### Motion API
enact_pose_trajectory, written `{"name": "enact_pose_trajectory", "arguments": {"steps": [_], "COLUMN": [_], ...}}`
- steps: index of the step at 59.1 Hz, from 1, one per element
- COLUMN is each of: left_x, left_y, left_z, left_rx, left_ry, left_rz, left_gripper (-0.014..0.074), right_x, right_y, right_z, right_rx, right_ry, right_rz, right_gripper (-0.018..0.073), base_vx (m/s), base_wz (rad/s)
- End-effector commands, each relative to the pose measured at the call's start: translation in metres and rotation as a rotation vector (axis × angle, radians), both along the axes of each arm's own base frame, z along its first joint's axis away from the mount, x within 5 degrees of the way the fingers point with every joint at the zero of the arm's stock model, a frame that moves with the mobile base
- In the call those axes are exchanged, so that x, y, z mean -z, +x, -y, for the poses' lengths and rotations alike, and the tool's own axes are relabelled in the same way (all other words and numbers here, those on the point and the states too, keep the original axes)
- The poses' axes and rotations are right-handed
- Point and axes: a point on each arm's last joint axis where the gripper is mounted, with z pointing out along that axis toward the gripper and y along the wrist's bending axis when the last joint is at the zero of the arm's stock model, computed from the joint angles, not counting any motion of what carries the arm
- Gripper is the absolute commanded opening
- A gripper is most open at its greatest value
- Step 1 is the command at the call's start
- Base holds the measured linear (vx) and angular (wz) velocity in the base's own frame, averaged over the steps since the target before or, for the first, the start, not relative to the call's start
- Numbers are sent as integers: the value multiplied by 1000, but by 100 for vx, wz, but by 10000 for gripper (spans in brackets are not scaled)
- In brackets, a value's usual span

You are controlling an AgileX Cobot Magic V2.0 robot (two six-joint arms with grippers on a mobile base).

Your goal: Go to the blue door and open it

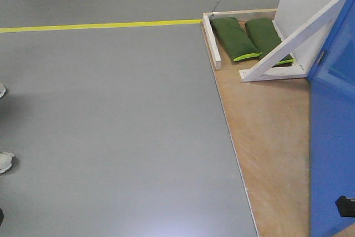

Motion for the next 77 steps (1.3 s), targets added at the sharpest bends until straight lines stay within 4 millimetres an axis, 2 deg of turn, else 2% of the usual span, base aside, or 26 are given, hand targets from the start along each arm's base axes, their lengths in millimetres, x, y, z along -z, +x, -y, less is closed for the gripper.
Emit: {"name": "enact_pose_trajectory", "arguments": {"steps": [1,67,77], "left_x": [-6,-6,-6], "left_y": [1,1,1], "left_z": [0,0,0], "left_rx": [-2,-2,-2], "left_ry": [1,1,1], "left_rz": [88,88,88], "left_gripper": [70,70,70], "right_x": [-1,-1,-4], "right_y": [0,0,6], "right_z": [-2,-2,-1], "right_rx": [-19,-23,-7], "right_ry": [-16,-15,43], "right_rz": [72,74,5], "right_gripper": [6,6,6], "base_vx": [11,3,0], "base_wz": [5,1,0]}}
